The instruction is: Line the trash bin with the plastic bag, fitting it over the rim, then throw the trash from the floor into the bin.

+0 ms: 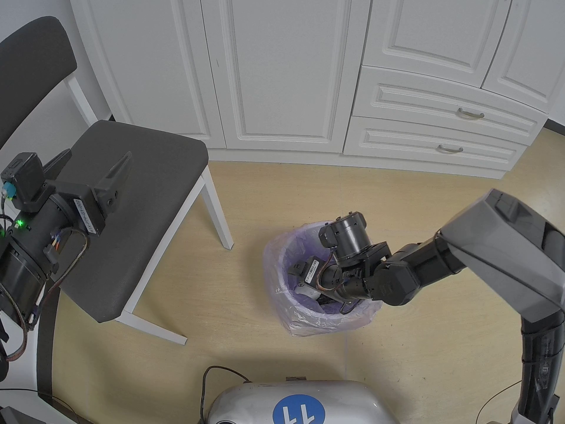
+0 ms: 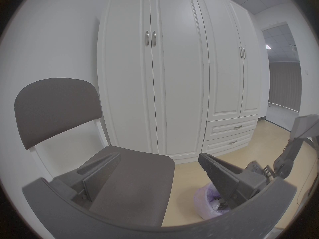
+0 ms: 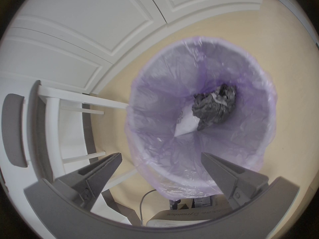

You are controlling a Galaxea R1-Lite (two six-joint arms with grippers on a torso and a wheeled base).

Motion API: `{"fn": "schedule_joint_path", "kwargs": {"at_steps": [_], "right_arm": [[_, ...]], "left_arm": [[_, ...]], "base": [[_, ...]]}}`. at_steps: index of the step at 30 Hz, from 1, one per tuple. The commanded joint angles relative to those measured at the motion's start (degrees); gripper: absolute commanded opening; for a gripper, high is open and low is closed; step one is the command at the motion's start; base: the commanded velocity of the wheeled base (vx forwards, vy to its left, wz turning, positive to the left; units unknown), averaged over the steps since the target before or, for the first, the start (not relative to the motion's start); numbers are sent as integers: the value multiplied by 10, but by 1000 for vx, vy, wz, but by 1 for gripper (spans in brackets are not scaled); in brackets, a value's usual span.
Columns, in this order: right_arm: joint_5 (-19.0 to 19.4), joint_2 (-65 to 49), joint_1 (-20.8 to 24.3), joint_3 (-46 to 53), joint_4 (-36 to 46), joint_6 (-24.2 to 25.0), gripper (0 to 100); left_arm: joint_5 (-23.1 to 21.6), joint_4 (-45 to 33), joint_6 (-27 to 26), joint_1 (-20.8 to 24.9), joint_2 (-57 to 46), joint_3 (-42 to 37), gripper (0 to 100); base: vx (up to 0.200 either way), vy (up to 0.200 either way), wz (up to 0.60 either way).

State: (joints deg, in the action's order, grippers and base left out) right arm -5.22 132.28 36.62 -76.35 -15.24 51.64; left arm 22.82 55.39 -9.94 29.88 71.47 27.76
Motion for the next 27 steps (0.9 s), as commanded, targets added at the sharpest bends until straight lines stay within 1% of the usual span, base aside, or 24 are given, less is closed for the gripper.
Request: {"fn": "schedule_joint_path", "kwargs": {"at_steps": [1, 3, 6, 7, 9, 12, 13, 14, 15, 16, 17, 19, 20, 21, 22, 23, 25, 27], "right_arm": [[-3, -111, 1, 70, -26, -51, 100], [-24, -155, -2, 108, -32, -99, 100], [-24, -155, -2, 108, -32, -99, 100], [-91, -248, -30, 212, -84, -228, 100], [-91, -295, -55, 281, -170, -281, 100], [-86, -355, -102, 375, -310, -346, 100], [-86, -359, -104, 379, -316, -349, 100], [-78, -396, -136, 424, -389, -390, 100], [-68, -416, -154, 452, -426, -407, 100], [-68, -416, -154, 452, -426, -407, 100], [-37, -455, -189, 504, -491, -429, 100], [18, -504, -227, 554, -543, -436, 100], [40, -526, -243, 573, -556, -437, 100], [40, -526, -243, 573, -556, -437, 100], [77, -577, -277, 604, -564, -438, 100], [88, -605, -289, 617, -563, -438, 100], [102, -664, -313, 640, -562, -440, 100], [103, -693, -324, 651, -561, -441, 100]], "left_arm": [[1, 1, 2, 0, 4, 0, 100], [1, 1, 3, 0, -1, -1, 100], [1, 1, 3, 0, -1, -1, 100], [6, 0, 4, -3, -27, -17, 100], [6, -1, 0, -9, -52, -48, 100], [7, -2, -1, -18, -81, -61, 100], [7, -3, -1, -19, -82, -61, 100], [6, -4, 1, -33, -94, -61, 100], [6, -6, 1, -45, -101, -64, 100], [6, -6, 1, -45, -101, -64, 100], [5, -8, 2, -63, -111, -71, 100], [2, -9, 1, -74, -129, -83, 100], [0, -9, 0, -76, -139, -86, 100], [0, -9, 0, -76, -139, -86, 100], [0, -11, -1, -79, -158, -88, 100], [1, -11, -2, -84, -165, -88, 100], [1, -13, -2, -102, -187, -90, 100], [1, -16, -2, -111, -199, -93, 100]], "base": [[0, 0, 0], [0, 0, 0], [0, 0, 0], [0, 0, 0], [0, 0, 0], [0, 0, 0], [0, 0, 0], [0, 0, 0], [0, 0, 0], [0, 0, 0], [0, 0, 0], [0, 0, 0], [0, 0, 0], [0, 0, 0], [0, 0, 0], [0, 0, 0], [0, 0, 0], [0, 0, 0]]}}
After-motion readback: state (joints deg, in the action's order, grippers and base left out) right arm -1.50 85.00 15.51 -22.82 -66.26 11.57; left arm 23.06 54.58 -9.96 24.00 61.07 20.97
